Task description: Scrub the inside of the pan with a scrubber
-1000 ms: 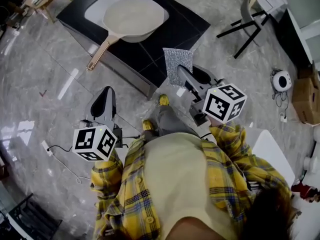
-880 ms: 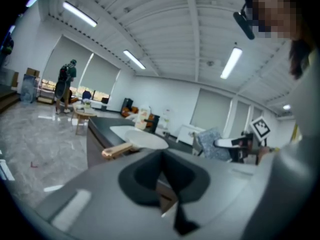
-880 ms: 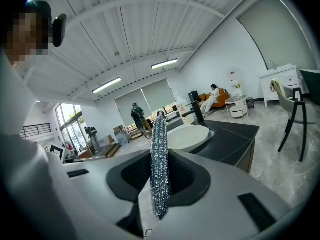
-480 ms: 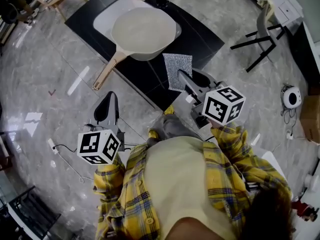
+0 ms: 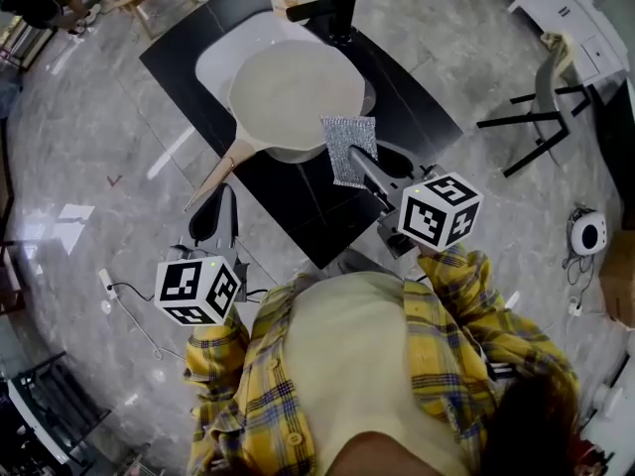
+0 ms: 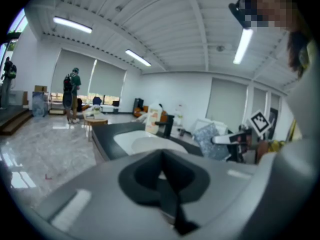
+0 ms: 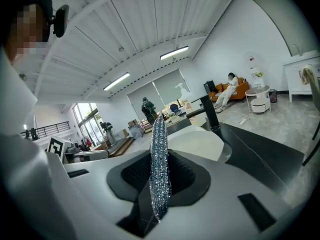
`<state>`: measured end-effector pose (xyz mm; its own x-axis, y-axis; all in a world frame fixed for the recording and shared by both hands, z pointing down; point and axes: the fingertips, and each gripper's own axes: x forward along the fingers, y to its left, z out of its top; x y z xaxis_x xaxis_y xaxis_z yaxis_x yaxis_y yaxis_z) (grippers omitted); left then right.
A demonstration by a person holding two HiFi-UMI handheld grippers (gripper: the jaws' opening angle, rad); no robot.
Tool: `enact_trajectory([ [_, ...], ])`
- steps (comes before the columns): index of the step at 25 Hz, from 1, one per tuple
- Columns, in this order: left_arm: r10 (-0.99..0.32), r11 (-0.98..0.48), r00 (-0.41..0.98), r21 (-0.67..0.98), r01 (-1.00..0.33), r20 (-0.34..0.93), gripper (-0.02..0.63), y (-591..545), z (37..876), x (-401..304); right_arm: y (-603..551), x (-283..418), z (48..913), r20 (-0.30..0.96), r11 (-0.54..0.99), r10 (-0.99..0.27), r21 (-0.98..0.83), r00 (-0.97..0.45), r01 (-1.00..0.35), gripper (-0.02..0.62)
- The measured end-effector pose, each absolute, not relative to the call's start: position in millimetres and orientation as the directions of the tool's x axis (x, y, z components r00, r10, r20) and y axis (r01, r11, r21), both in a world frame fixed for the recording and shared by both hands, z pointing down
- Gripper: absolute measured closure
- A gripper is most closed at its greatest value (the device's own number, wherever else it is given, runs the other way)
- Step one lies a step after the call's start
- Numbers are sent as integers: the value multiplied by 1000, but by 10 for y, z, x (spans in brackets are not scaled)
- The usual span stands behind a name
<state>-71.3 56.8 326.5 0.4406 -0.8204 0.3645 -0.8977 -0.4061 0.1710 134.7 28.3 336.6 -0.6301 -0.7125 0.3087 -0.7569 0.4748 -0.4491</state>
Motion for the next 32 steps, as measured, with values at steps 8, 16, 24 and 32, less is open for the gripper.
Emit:
enact_trajectory([
  [8, -819, -350, 357, 103, -931, 450, 600, 292, 3406, -658, -323, 1350, 3366, 295, 573, -656, -405, -695, -713, 511],
  [16, -775, -424, 336, -46, -905, 535, 594, 139, 3480, -701, -805, 1062, 3453, 298, 596, -636, -396, -712, -699, 511],
  [24, -676, -521, 409, -5, -854, 612, 533, -113, 3795, -781, -1225, 822, 3746, 370, 541, -662, -367, -652, -757, 511],
  [32, -556, -636, 470, 13, -771, 685, 441, -348, 4042, -656, -1477, 655, 4057, 456, 517, -641, -338, -618, -786, 511],
])
